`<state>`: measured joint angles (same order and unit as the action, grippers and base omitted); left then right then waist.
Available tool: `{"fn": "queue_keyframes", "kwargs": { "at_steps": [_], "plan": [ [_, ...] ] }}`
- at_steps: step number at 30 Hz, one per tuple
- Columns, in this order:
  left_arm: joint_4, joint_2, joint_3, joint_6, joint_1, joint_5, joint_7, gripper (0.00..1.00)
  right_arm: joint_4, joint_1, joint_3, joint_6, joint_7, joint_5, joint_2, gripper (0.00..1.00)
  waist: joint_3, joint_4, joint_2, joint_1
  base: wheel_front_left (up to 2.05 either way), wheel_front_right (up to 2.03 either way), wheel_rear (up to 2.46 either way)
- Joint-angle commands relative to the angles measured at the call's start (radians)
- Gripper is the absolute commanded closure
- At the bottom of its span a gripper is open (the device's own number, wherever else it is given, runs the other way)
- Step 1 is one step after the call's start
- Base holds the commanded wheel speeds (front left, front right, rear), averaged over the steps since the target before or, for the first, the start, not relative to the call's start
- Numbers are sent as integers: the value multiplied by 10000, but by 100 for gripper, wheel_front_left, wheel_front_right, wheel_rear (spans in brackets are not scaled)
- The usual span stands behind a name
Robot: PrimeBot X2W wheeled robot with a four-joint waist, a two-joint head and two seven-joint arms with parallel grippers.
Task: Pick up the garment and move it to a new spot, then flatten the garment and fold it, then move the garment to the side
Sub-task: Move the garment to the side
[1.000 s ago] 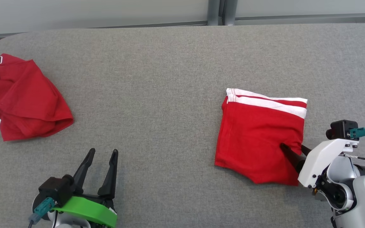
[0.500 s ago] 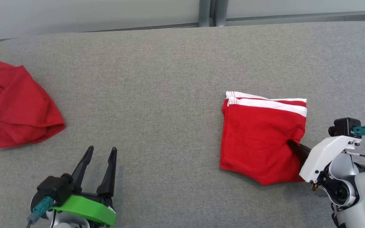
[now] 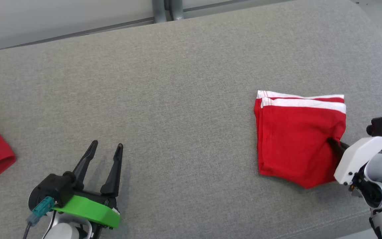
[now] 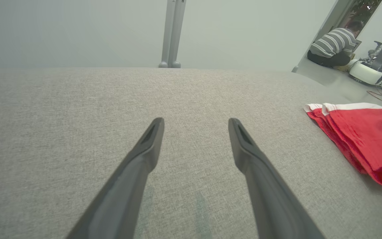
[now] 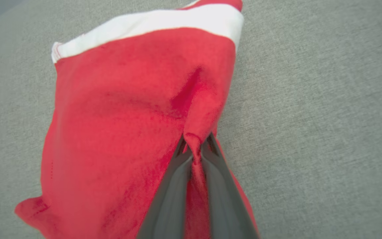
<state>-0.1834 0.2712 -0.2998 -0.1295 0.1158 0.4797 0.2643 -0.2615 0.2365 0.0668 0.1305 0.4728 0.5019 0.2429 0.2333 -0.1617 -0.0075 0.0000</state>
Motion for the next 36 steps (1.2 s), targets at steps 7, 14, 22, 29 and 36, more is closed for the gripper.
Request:
{"fn": "queue_keyframes", "kwargs": {
  "at_steps": [7,14,22,29,36],
  "plan": [
    [185,515,-756,-11,1044,-71,-160,0,-36,1897,-188,4,97,-1133,969,100,1397,-268,75,0,0,0,0],
    [474,759,-1255,-10,1719,-58,-375,0,-683,3468,161,3,664,-2042,1962,100,2306,272,75,0,0,0,0],
    [570,955,-1210,31,1785,4,-389,0,-1408,3899,1122,1,991,-2640,2746,100,2718,576,75,0,0,0,0],
    [670,1084,-1206,48,1806,33,-469,0,-1974,3979,1806,1,664,-3260,2605,87,2765,603,75,0,0,0,0],
    [592,982,-1310,108,1703,70,-416,0,-2192,4035,2331,1,-777,-4169,2117,0,2158,529,75,0,0,0,0]
  ]
}}
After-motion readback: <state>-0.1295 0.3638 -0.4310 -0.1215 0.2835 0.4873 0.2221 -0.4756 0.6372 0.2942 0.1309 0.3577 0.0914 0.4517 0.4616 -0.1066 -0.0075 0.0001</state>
